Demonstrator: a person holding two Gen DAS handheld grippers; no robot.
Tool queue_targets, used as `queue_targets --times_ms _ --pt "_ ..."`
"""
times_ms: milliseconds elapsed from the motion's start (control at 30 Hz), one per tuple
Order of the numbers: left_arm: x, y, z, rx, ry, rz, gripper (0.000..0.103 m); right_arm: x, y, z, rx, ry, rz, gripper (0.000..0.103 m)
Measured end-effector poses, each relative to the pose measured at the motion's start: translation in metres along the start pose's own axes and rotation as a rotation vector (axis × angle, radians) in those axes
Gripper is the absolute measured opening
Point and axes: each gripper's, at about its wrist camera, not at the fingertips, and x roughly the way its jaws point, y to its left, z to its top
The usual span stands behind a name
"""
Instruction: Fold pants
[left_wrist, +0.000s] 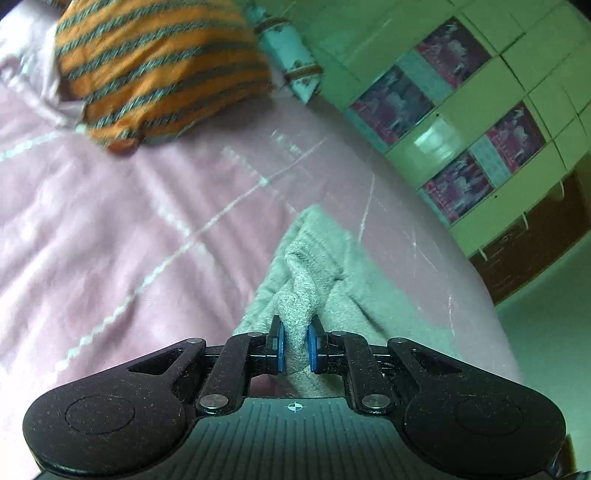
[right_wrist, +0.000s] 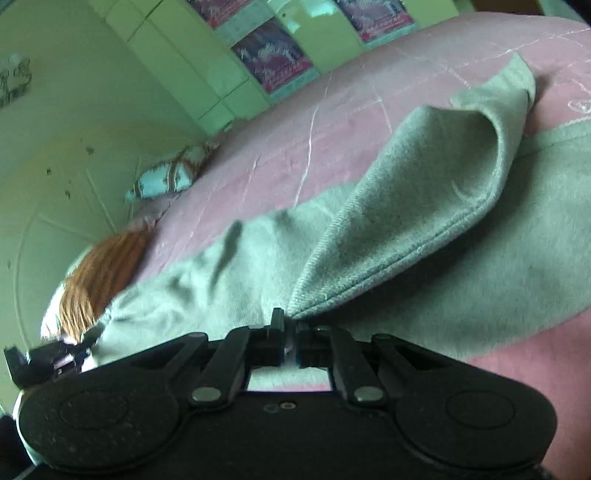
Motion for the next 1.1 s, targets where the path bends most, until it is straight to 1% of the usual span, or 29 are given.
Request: queue_targets --times_ms 33,67,100,167,233,300,333,367,400,433,467,533,567,600,633,667,733,800,867,933,1000,1033,1100 --pt "-0.003 -0.001 0.001 -0.006 -0.015 -0.01 0.013 0.002 -0.005 -0.001 0.021 0.009 0.001 0.0" --pt "-0.009 -0.004 0.0 0.008 -0.035 -0.025 0.013 0.0 -0.006 -0.001 0.037 0.0 0.01 0.0" --pt "-0.011 -0.008 0.0 0.03 -0.038 -0.021 0.013 -0.006 -0.004 0.0 0.038 -0.022 0.023 0.0" --pt "-0.006 -0.009 -0.002 0.061 0.001 0.028 0.013 -0.012 -0.001 0.0 0.018 -0.044 0.029 0.0" --pt "-0.004 -0.006 -0.001 0.046 0.004 0.028 0.013 0.0 -0.004 -0.002 0.004 0.011 -0.015 0.0" --pt "-0.009 -0.009 -0.001 0.041 -0.003 0.032 0.015 0.002 -0.007 -0.002 0.025 0.029 -0.008 0.0" --pt "-0.012 -0.012 -0.002 0.039 -0.011 0.039 0.022 -0.001 -0.009 0.0 0.048 0.03 -0.001 0.0" --pt "-0.018 -0.016 -0.003 0.042 -0.029 0.066 0.03 -0.009 -0.011 0.001 0.076 0.007 0.006 0.0" --pt "-0.025 -0.022 -0.006 0.047 -0.052 0.097 0.047 -0.018 -0.011 0.002 0.085 -0.022 0.011 0.01" --pt "-0.034 -0.03 -0.01 0.064 -0.086 0.11 0.059 -0.027 -0.013 0.002 0.089 -0.05 0.01 0.01" --pt "-0.042 -0.04 -0.014 0.089 -0.116 0.104 0.06 -0.035 -0.016 0.003 0.099 -0.069 0.015 0.01" --pt "-0.053 -0.066 -0.026 0.141 -0.143 0.097 0.06 -0.055 -0.025 0.004 0.117 -0.124 0.012 0.008" --pt "-0.056 -0.077 -0.033 0.149 -0.156 0.084 0.06 -0.063 -0.029 0.005 0.119 -0.144 0.009 0.008" --pt "-0.056 -0.089 -0.041 0.15 -0.155 0.045 0.06 -0.069 -0.037 0.009 0.125 -0.156 0.005 0.008" --pt "-0.052 -0.101 -0.051 0.161 -0.133 0.012 0.06 -0.076 -0.042 0.011 0.135 -0.173 0.0 0.008" --pt "-0.045 -0.113 -0.059 0.182 -0.109 -0.002 0.06 -0.08 -0.047 0.013 0.141 -0.189 -0.006 0.008" --pt "-0.027 -0.132 -0.08 0.217 -0.063 -0.017 0.06 -0.087 -0.056 0.019 0.156 -0.226 -0.035 0.008" --pt "-0.013 -0.147 -0.1 0.227 -0.013 -0.04 0.06 -0.094 -0.067 0.027 0.164 -0.266 -0.081 0.008" --pt "0.0 -0.165 -0.121 0.3 0.028 -0.027 0.06 -0.094 -0.075 0.036 0.149 -0.28 -0.127 0.008" --pt "0.006 -0.182 -0.14 0.386 0.048 0.001 0.06 -0.087 -0.084 0.048 0.139 -0.277 -0.16 0.008" --pt "0.012 -0.188 -0.153 0.426 0.083 0.036 0.06 -0.075 -0.09 0.059 0.114 -0.262 -0.21 0.009" --pt "0.012 -0.191 -0.157 0.442 0.085 0.059 0.06 -0.066 -0.093 0.065 0.098 -0.249 -0.234 0.01" --pt "0.001 -0.198 -0.16 0.457 0.051 0.06 0.06 -0.049 -0.098 0.076 0.108 -0.223 -0.251 0.01"
